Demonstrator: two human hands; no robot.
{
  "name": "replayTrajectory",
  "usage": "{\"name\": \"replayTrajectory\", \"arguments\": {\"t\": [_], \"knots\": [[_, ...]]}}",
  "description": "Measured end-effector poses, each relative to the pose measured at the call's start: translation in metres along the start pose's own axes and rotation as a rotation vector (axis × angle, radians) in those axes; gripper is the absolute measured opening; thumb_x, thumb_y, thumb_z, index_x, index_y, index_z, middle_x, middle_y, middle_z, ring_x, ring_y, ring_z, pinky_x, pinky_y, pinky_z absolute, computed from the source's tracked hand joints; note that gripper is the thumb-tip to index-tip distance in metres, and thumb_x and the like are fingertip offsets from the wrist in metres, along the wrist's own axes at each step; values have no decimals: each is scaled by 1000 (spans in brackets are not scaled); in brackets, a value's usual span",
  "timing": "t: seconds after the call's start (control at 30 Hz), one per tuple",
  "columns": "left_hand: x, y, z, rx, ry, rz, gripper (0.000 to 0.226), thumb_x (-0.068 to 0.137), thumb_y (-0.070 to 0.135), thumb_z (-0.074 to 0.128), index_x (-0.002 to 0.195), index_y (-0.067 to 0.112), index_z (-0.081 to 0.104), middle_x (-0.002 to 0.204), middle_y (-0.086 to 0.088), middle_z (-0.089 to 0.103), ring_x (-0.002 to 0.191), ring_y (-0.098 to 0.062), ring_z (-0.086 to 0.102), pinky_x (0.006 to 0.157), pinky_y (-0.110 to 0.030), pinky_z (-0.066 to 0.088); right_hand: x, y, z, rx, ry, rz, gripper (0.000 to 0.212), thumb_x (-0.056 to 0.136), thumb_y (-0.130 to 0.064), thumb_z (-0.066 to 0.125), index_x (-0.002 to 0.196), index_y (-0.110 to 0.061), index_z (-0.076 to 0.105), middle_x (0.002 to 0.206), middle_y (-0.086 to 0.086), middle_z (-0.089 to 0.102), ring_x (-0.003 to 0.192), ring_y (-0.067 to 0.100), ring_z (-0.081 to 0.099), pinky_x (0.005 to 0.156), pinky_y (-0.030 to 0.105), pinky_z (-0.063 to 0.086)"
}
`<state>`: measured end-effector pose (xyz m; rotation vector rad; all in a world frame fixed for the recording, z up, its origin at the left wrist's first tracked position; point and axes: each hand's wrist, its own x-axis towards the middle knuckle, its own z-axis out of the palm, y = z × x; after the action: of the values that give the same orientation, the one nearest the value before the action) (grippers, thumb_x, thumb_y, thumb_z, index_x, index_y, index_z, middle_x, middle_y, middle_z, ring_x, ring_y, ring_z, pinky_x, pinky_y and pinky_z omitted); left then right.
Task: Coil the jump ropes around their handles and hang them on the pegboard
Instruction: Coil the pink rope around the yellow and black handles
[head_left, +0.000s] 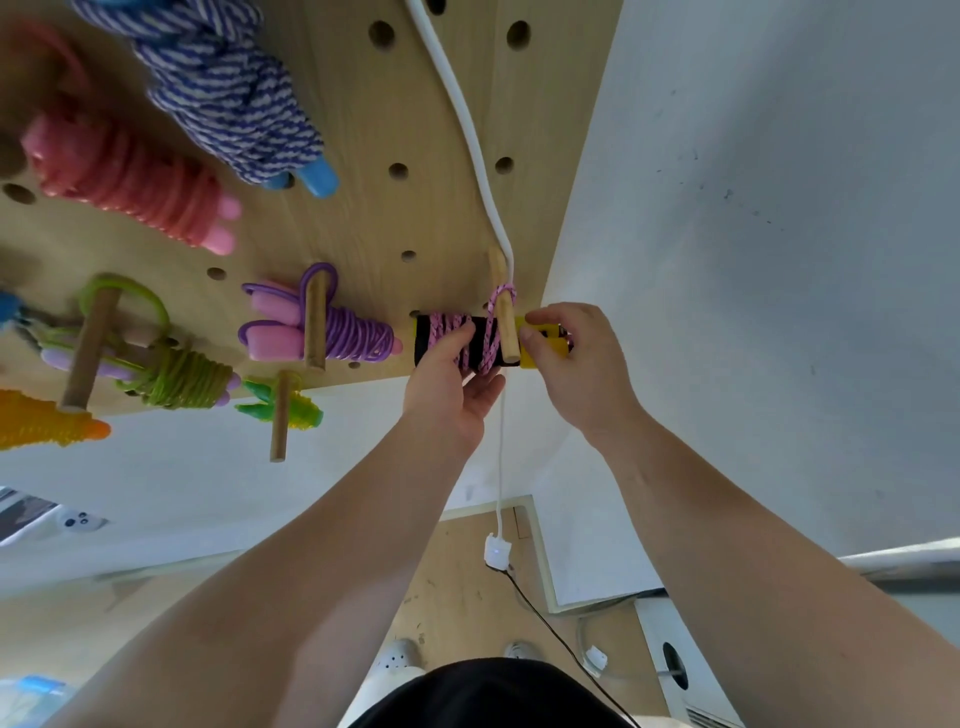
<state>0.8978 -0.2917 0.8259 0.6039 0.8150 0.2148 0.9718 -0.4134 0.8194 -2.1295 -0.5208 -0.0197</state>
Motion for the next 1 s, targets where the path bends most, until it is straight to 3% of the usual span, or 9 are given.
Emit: {"name": "replayTrajectory", "arguments": {"t": [0.2, 0.33, 0.47, 0.6, 0.73, 0.83, 0.9, 1.0], "knots": [[3, -1, -5, 78, 7, 15, 39, 91, 27, 73, 127, 15, 65, 121, -10, 70, 101, -27, 69, 76, -36, 54, 2, -2, 10, 22, -45, 27, 27, 89, -51, 59, 100, -31, 75, 108, -9, 67, 105, 5, 54, 96, 33, 48], [5, -2, -9, 116, 16, 28, 38, 91, 27, 74, 126, 15, 64, 118, -9, 70, 98, -27, 69, 75, -36, 54, 0, -5, 7, 43, -22, 65, 24, 95, -39, 63, 109, -23, 73, 115, -6, 64, 110, 11, 55, 100, 35, 47], [8, -6, -13, 104, 43, 15, 39, 92, 24, 73, 128, 14, 62, 118, -13, 71, 95, -27, 71, 74, -36, 55, -3, 1, 9, -2, -49, 82, 33, 86, -32, 77, 116, -21, 71, 119, -3, 61, 109, 10, 52, 99, 28, 44], [10, -8, -14, 130, 66, 53, 47, 91, 26, 74, 133, 19, 55, 116, -14, 73, 92, -27, 74, 74, -38, 58, -7, 8, 11, -72, -133, -42, 48, 75, -36, 87, 118, -24, 68, 118, -2, 61, 105, 11, 52, 94, 26, 42], [11, -9, -15, 205, 96, 55, 48, 92, 36, 73, 131, 21, 52, 109, -14, 74, 92, -28, 73, 78, -39, 60, -5, 13, 16, -174, -147, -143, 33, 82, -26, 82, 113, -24, 70, 110, 2, 66, 102, 25, 60, 87, 28, 44], [12, -6, -16, 247, 73, 49, 50, 91, 44, 71, 131, 18, 55, 115, -14, 71, 98, -29, 70, 77, -39, 58, 1, 14, 14, -136, -154, -73, 40, 86, -39, 78, 120, -23, 65, 109, 0, 68, 96, 20, 60, 80, 27, 47], [13, -4, -16, 249, 61, 51, 51, 92, 42, 72, 133, 16, 55, 117, -13, 70, 100, -30, 69, 76, -39, 58, 4, 16, 12, -102, -137, -1, 49, 85, -39, 79, 126, -20, 60, 114, 0, 65, 97, 18, 57, 81, 26, 45], [16, -2, -14, 277, 71, 73, 54, 91, 42, 73, 134, 13, 56, 117, -11, 70, 97, -28, 70, 74, -38, 58, 8, 21, 12, -90, -58, 92, 46, 86, -35, 78, 124, -16, 60, 113, 8, 63, 96, 23, 59, 75, 25, 41]]}}
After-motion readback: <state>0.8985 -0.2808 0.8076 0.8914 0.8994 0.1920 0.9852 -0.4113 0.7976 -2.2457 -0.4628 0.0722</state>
